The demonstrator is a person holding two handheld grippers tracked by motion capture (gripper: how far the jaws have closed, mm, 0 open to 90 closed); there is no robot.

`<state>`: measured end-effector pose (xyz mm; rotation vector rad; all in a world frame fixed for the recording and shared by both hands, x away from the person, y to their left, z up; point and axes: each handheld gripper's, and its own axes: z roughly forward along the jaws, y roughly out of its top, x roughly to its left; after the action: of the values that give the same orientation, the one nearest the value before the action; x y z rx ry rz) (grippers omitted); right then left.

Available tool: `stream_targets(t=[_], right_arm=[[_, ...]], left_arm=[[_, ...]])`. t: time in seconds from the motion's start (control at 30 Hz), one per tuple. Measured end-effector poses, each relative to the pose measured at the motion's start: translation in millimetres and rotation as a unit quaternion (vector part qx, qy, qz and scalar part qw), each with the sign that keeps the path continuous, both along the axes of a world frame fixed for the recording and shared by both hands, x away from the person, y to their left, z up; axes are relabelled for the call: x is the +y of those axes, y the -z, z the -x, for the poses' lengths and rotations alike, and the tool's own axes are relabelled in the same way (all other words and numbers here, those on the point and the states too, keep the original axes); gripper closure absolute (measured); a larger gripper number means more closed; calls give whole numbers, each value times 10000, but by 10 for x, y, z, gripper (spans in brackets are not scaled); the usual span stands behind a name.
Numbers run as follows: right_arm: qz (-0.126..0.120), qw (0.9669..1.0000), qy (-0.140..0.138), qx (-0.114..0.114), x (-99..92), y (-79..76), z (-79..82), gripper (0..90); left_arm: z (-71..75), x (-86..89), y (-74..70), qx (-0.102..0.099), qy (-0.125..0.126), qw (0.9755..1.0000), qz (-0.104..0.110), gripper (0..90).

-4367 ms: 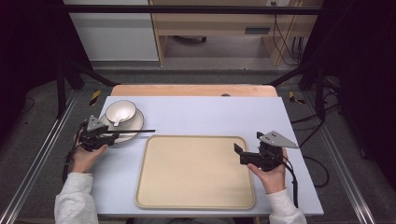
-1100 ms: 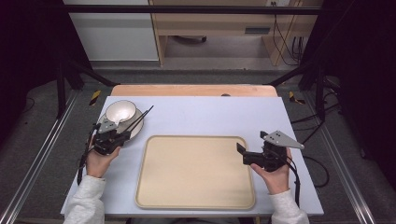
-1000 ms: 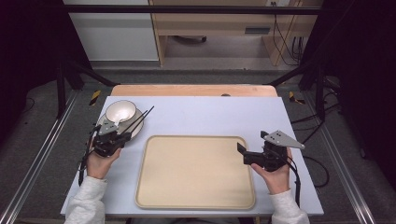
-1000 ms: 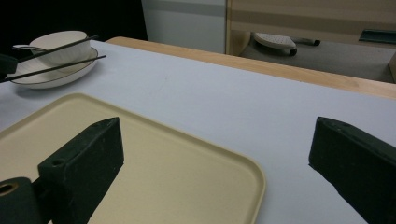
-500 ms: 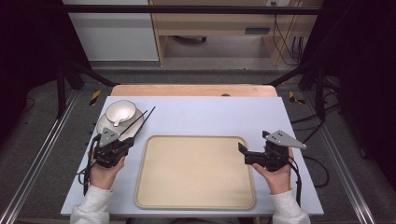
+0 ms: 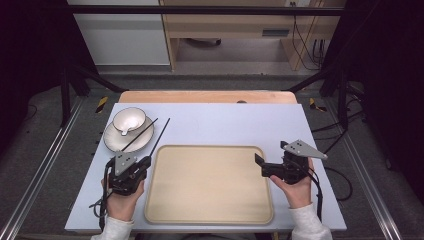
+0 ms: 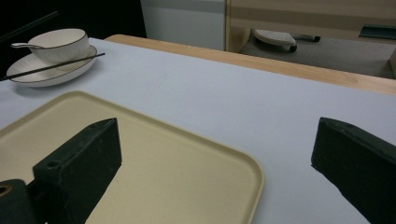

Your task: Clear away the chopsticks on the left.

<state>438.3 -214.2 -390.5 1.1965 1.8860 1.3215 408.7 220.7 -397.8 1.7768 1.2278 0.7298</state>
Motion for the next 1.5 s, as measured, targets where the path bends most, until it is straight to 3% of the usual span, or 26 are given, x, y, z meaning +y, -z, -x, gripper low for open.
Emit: stream_targets(t=[0.3,0.47,0.67,0.9,1.17,1.5], right_arm=[[-59,10000,-22,-19,-26,-24,12,24],[-68,10000,-36,-26,-28,-34,19,26],[-63,10000,-58,3,-14,-21,12,27],[-41,10000,-65,26,-6,-9,5,29],[13,9999,-99,51,20,7,0,30],[59,9999,-112,65,46,33,-11,33]], left_arm=[[157,-151,19,-7,-333,9994,124,852],[239,-217,58,-62,-412,9983,409,853],[351,-237,206,-96,-677,9953,685,852],[422,-245,390,-30,-971,9927,710,852],[436,-280,648,152,-1097,9911,733,853],[395,-294,820,345,-1209,9898,671,853]])
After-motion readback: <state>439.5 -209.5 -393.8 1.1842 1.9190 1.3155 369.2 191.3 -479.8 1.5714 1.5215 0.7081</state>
